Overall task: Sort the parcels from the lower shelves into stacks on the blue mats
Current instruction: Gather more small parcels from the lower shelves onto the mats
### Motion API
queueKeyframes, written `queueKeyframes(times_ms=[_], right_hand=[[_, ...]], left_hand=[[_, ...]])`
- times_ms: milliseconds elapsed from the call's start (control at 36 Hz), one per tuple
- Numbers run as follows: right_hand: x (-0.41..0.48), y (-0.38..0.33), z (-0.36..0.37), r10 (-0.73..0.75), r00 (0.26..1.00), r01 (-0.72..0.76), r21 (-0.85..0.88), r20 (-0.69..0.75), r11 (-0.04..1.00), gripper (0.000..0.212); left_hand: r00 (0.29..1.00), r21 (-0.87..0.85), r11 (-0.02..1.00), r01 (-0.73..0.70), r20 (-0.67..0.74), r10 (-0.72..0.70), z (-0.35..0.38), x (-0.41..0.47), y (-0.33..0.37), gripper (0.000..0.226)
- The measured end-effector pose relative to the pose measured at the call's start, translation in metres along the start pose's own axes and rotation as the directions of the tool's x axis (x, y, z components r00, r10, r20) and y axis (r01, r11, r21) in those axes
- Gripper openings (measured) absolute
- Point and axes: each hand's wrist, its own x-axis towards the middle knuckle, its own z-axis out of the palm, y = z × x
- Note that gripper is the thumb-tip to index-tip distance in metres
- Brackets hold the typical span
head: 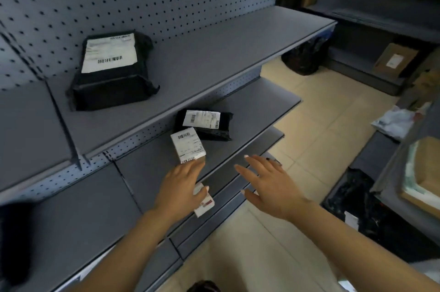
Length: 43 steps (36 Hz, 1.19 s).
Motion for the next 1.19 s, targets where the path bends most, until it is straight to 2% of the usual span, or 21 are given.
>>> queueKeyframes(times_ms=[278,528,694,861,944,1083,1194], right_hand=[[0.09,0.025,0.02,-0.105,0.992,0.1,0.059,0.077,0.993,0.062],[0.158,0.005,0.045,-0.202,0.958,0.178,0.132,0.202,0.975,0.063],[0.206,-0.016,0.063,-0.257,0.933,0.207,0.21,0.251,0.956,0.067],[0.247,-0.04,0.097,-0.258,0.863,0.221,0.133,0.435,0.966,0.071],[0.26,-0.046,0.113,-0.277,0.835,0.267,0.091,0.476,0.959,0.074],[0.272,-0.047,0.13,-0.33,0.848,0.354,0.021,0.415,0.935,0.072],[0.268,-0.046,0.14,-0.397,0.866,0.421,-0.016,0.305,0.907,0.049]], left_hand=[[0.983,0.021,0.983,0.18,0.028,-0.18,0.011,0.05,-0.038,0.064],[0.938,0.059,0.936,0.346,-0.054,-0.343,0.013,0.045,-0.077,0.064],[0.867,0.046,0.868,0.494,-0.09,-0.489,0.015,0.028,-0.082,0.067],[0.773,0.006,0.778,0.628,-0.122,-0.623,0.02,0.015,-0.062,0.067],[0.717,-0.01,0.724,0.69,-0.129,-0.685,0.026,0.011,-0.05,0.066],[0.624,-0.052,0.638,0.768,-0.163,-0.765,0.039,0.003,-0.028,0.065],[0.545,-0.109,0.566,0.817,-0.175,-0.82,0.05,-0.004,-0.013,0.064]])
